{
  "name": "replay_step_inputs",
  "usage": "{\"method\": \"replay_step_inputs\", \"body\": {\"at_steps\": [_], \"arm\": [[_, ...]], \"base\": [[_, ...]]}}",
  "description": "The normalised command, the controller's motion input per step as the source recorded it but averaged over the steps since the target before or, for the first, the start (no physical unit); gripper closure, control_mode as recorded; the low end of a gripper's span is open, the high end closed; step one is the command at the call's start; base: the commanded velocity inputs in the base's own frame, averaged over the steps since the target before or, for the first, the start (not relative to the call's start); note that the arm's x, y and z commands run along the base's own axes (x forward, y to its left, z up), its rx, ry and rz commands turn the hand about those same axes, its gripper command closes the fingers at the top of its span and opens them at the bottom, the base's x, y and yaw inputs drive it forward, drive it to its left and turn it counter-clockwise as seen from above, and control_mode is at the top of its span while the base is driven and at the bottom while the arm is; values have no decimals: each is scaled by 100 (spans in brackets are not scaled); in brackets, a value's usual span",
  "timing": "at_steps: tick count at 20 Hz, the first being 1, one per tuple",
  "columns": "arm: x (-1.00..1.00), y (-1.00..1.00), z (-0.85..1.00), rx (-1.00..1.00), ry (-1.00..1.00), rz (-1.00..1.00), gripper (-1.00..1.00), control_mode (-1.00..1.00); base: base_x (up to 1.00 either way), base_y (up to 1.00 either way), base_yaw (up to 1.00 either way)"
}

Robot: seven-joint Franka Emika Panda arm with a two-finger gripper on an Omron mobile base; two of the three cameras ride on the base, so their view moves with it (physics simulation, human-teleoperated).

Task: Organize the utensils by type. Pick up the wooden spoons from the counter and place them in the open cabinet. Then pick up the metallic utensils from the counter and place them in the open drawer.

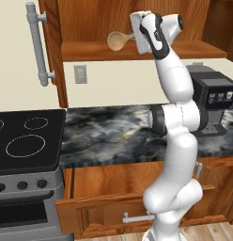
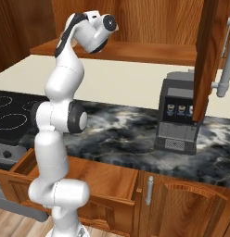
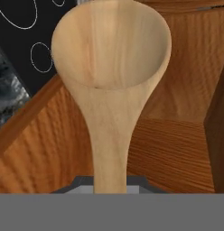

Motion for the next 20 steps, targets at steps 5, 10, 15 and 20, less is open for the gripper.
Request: {"method": "replay_step_inputs", "body": {"at_steps": [5, 10, 15, 20], "arm": [[27, 10, 0, 0, 4, 0, 100, -100], [22, 6, -1, -3, 0, 0, 100, -100], [1, 7, -15, -4, 0, 0, 100, -100], [0, 8, -18, -5, 0, 0, 100, -100]], "base": [[0, 0, 0], [0, 0, 0], [0, 0, 0], [0, 0, 0]]}}
